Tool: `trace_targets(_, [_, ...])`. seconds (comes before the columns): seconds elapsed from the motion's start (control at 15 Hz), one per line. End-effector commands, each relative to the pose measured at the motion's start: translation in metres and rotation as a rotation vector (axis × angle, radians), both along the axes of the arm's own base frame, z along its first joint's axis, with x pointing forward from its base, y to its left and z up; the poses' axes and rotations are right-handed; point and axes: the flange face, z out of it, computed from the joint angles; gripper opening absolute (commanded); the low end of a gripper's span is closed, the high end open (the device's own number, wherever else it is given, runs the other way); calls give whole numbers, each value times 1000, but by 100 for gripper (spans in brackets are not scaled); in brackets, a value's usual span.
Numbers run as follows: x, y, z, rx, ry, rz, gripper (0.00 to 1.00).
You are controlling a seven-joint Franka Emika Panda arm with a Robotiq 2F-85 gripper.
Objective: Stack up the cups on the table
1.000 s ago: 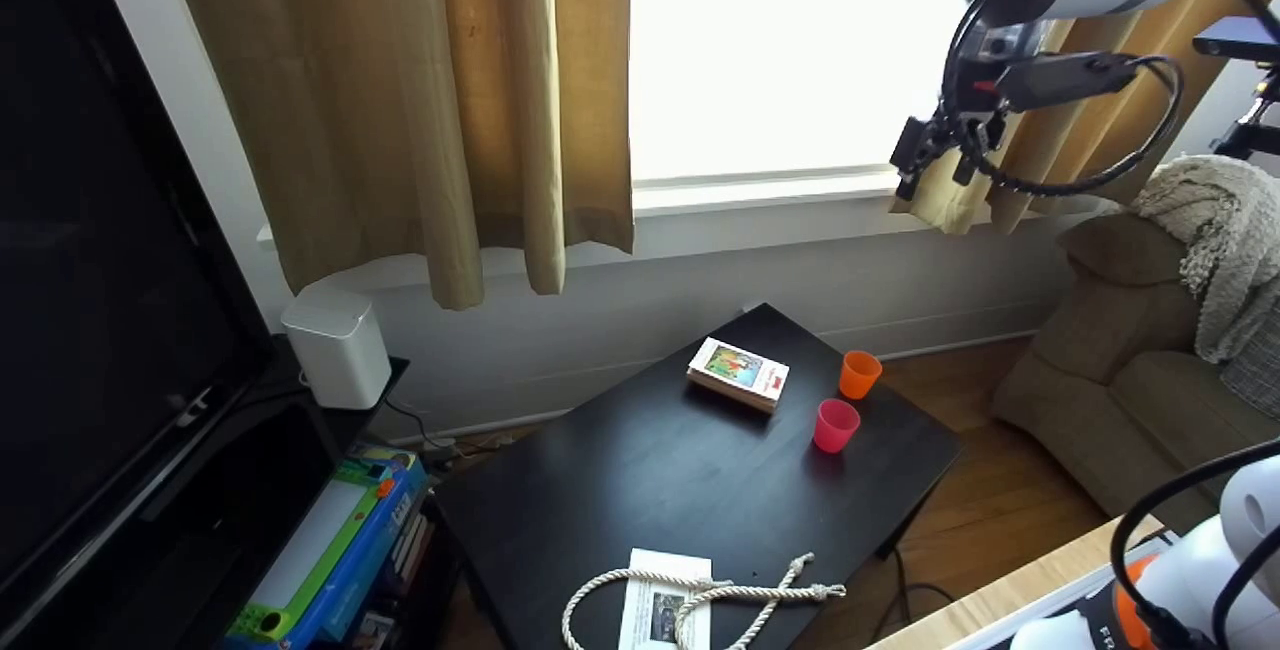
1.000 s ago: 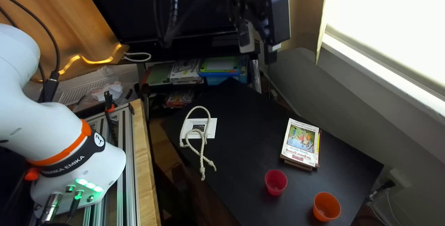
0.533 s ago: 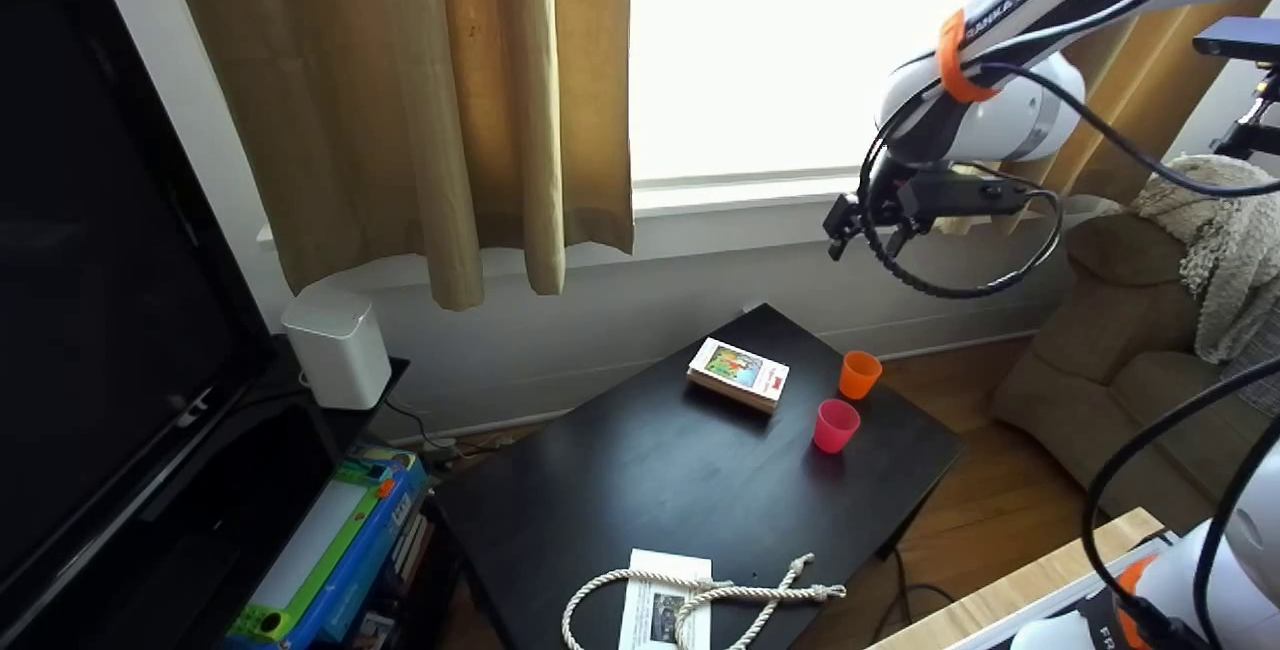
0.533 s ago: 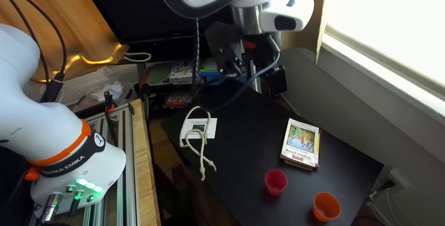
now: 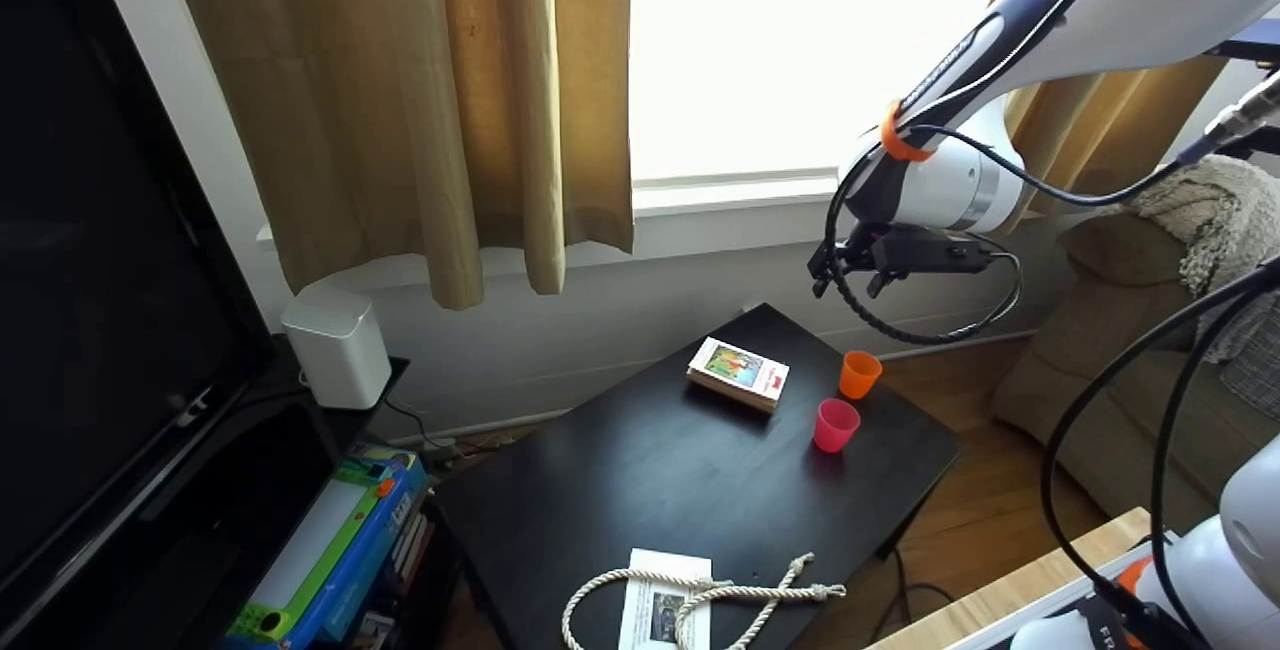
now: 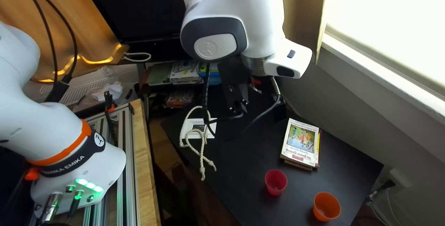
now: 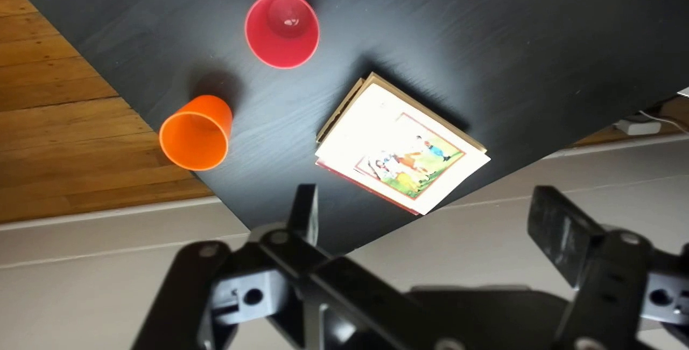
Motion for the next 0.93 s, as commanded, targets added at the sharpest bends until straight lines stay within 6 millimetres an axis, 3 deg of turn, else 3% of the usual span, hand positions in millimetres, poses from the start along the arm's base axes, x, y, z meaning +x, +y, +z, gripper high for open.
trace_targets(0.0, [1,0,2,-1,-2,-1,100])
trace_targets(0.07, [1,0,2,-1,-3,-1,100])
trace_targets(0.2, [4,-8,-25,5,53,-65,100])
trace_targets(0.87, [-4,-41,-179,51,277,-205,100])
